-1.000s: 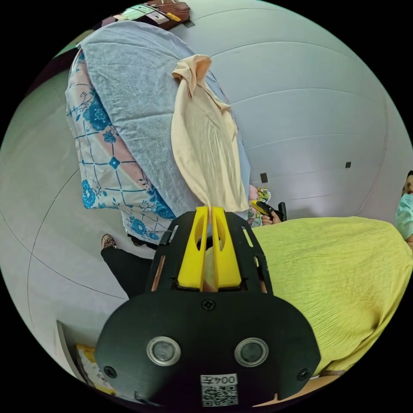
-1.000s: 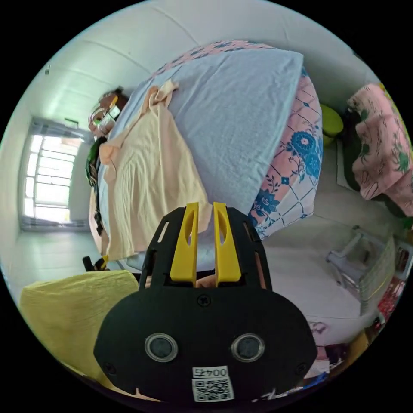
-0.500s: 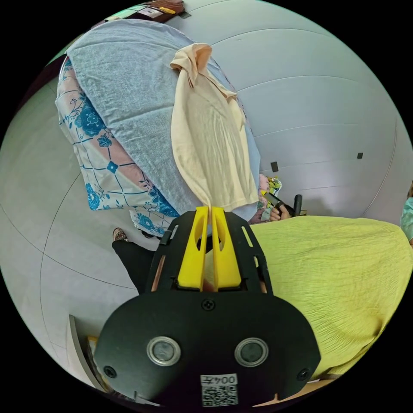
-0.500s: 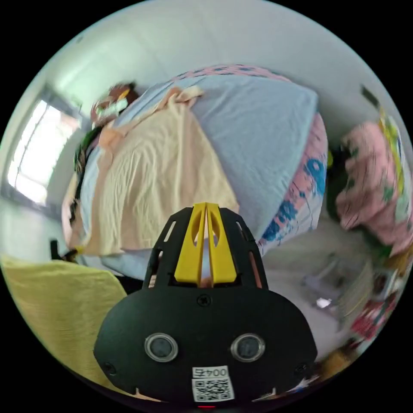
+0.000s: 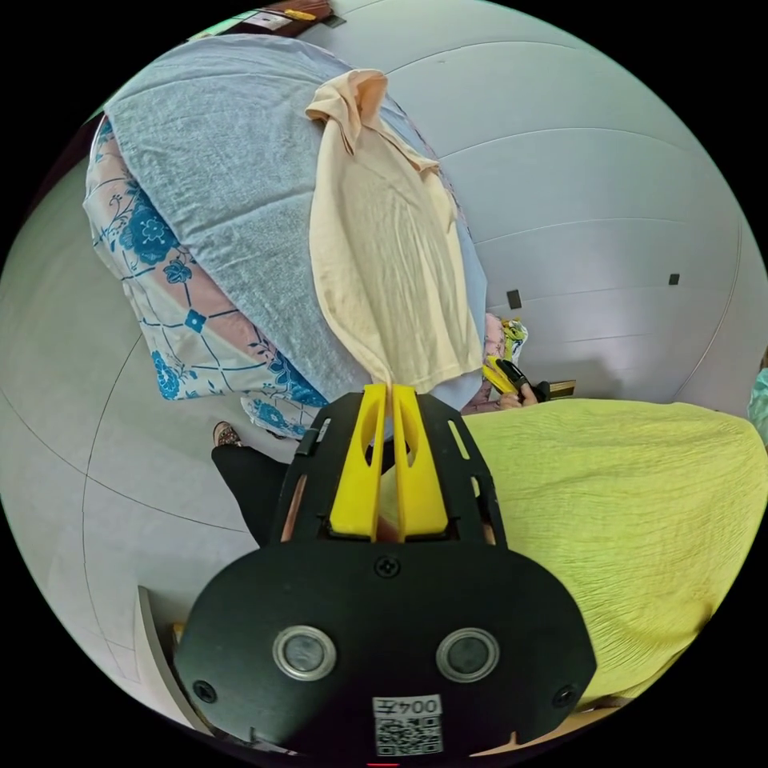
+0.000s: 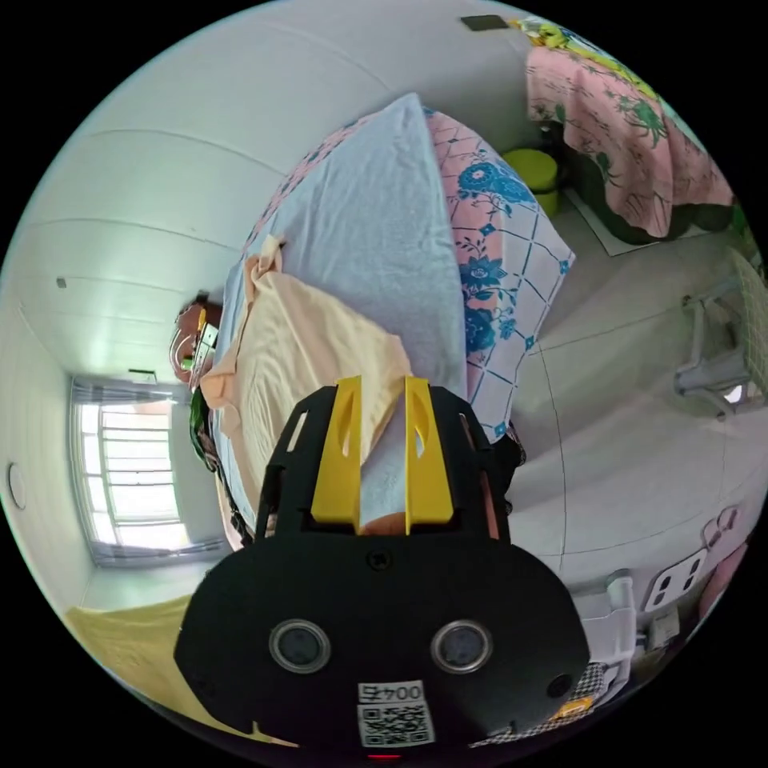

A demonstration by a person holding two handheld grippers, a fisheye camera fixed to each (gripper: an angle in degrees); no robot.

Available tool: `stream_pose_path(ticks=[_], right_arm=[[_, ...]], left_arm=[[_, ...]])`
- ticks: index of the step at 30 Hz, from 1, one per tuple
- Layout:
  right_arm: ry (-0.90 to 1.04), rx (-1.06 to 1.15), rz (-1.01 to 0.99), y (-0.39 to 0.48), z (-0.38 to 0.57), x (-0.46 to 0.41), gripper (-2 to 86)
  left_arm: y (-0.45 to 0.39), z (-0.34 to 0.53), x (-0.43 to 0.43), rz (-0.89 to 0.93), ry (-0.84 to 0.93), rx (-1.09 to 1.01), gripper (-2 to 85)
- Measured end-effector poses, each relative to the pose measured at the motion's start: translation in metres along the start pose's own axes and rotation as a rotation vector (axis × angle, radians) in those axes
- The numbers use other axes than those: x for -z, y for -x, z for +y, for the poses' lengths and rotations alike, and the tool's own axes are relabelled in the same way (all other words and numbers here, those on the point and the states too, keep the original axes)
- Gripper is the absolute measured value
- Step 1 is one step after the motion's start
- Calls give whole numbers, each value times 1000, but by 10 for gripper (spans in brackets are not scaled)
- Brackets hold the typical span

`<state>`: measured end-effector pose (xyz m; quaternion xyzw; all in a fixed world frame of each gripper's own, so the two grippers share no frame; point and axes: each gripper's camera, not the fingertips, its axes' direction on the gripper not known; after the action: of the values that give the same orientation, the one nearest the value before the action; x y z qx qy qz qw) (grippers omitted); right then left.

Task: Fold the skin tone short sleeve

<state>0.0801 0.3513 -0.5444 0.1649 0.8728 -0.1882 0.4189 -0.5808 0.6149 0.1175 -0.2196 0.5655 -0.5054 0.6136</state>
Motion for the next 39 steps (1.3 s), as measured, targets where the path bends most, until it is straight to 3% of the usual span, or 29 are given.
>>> stream_pose_path(ticks=[5, 8, 10, 15, 18, 24, 33, 39], right_arm=[[-39, 104, 96, 30, 8, -9, 14], [-59, 449, 310, 88, 26, -19, 9], [-33, 791, 495, 133, 56, -42, 18], [105, 1097, 659, 161, 94, -86, 69], [119, 1096, 565, 161, 95, -70, 97], [79, 856, 421, 142, 55, -30, 97], [157, 1042, 611, 190, 69, -84, 99], [248, 1040, 650, 192, 53, -107, 97]], left_arm=[[-1, 7, -3, -2, 14, -6, 13], [-3, 11, -4, -7, 17, -9, 13], [-3, 15, -6, -8, 19, -8, 13], [-4, 24, -10, -2, 21, 0, 13], [-4, 28, -11, 3, 19, 5, 13], [-5, 36, -14, 17, 16, 8, 14], [-12, 44, -19, 11, 12, 14, 30], [-22, 58, -14, -17, -73, 20, 103]])
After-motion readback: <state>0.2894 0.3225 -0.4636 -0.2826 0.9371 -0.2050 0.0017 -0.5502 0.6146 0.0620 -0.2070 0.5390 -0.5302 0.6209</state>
